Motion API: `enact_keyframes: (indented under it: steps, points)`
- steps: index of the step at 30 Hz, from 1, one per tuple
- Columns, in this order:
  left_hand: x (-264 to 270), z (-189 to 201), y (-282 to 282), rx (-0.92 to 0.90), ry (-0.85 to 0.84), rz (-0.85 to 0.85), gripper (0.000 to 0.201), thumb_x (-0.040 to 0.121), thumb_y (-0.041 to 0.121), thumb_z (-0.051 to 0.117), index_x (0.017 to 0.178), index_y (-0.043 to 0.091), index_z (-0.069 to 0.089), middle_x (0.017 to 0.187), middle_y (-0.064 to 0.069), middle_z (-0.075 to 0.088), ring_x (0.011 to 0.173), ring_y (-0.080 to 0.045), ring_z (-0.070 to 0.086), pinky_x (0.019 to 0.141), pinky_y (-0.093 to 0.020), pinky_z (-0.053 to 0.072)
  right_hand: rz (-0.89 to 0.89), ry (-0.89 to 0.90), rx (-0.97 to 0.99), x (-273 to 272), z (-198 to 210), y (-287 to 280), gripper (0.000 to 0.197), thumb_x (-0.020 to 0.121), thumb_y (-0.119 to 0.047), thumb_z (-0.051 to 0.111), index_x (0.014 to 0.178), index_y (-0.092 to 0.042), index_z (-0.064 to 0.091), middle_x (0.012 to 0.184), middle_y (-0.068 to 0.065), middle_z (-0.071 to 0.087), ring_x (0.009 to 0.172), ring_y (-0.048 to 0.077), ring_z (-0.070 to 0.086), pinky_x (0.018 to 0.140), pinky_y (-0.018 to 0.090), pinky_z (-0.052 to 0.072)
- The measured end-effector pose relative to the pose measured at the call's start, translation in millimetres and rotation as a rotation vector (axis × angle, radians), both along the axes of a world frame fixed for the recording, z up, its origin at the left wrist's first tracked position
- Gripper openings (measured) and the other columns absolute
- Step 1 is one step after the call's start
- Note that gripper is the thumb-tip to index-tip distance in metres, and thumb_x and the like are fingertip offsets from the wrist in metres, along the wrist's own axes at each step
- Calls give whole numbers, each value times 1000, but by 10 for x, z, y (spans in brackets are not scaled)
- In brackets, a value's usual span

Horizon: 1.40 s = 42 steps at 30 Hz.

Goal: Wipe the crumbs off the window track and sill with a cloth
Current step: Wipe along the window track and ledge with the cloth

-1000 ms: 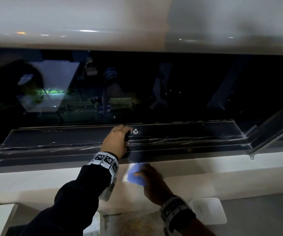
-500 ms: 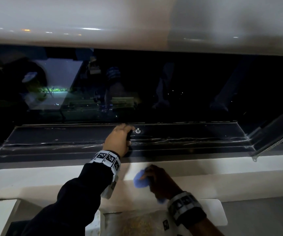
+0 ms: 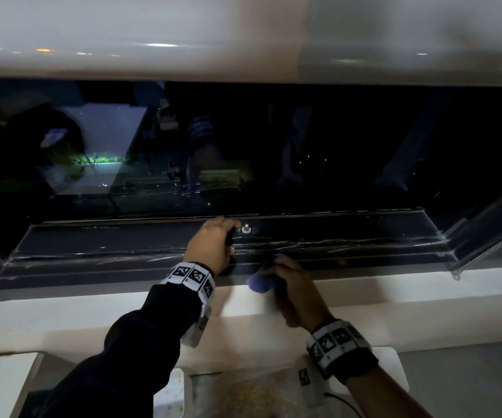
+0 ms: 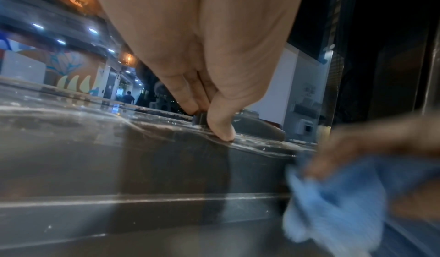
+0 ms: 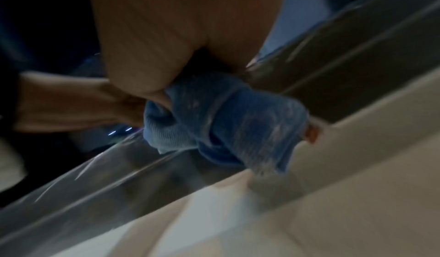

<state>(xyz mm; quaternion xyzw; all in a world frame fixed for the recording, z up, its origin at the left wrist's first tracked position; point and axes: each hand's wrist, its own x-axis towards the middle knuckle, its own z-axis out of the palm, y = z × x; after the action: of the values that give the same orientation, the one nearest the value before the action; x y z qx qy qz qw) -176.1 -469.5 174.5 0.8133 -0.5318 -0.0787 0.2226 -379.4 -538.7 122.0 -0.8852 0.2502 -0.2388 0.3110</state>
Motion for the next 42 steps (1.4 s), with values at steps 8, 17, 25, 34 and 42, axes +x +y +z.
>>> enact_keyframes:
  steps: [8,17,25,34,42]
  points:
    - [29,33,-11,5,1,-27,57,68,3,67,121,22,58,114,-2,57,108,-24,53,86,-27,42,117,95,25,544,-167,375,37,88,-4,45,120,-11,62,128,5,55,116,18,51,102,34,42]
    - [9,11,-12,-12,1,-9,53,72,8,71,121,25,56,116,0,56,113,-21,50,92,-29,42,-483,-8,-82,-683,29,-560,35,65,-7,50,93,-11,71,103,9,63,94,26,61,81,28,46]
    - [6,-13,-25,-18,1,-3,55,70,4,70,118,26,56,114,2,56,110,-21,52,88,-31,47,-819,-141,24,-360,-464,-443,26,74,-10,44,91,-3,63,102,21,55,99,35,51,86,44,42]
    - [30,-5,-23,-19,-1,-5,54,70,5,70,119,26,57,114,2,57,110,-21,52,89,-29,45,-416,-236,51,-583,-21,-327,33,68,-6,55,94,-15,72,108,-2,63,101,12,62,90,23,47]
    - [11,-9,-19,-16,5,14,55,71,4,70,120,26,57,117,2,57,112,-21,51,91,-29,44,-675,-208,18,-329,-292,-360,37,78,5,57,115,-1,55,120,14,48,111,41,49,94,45,44]
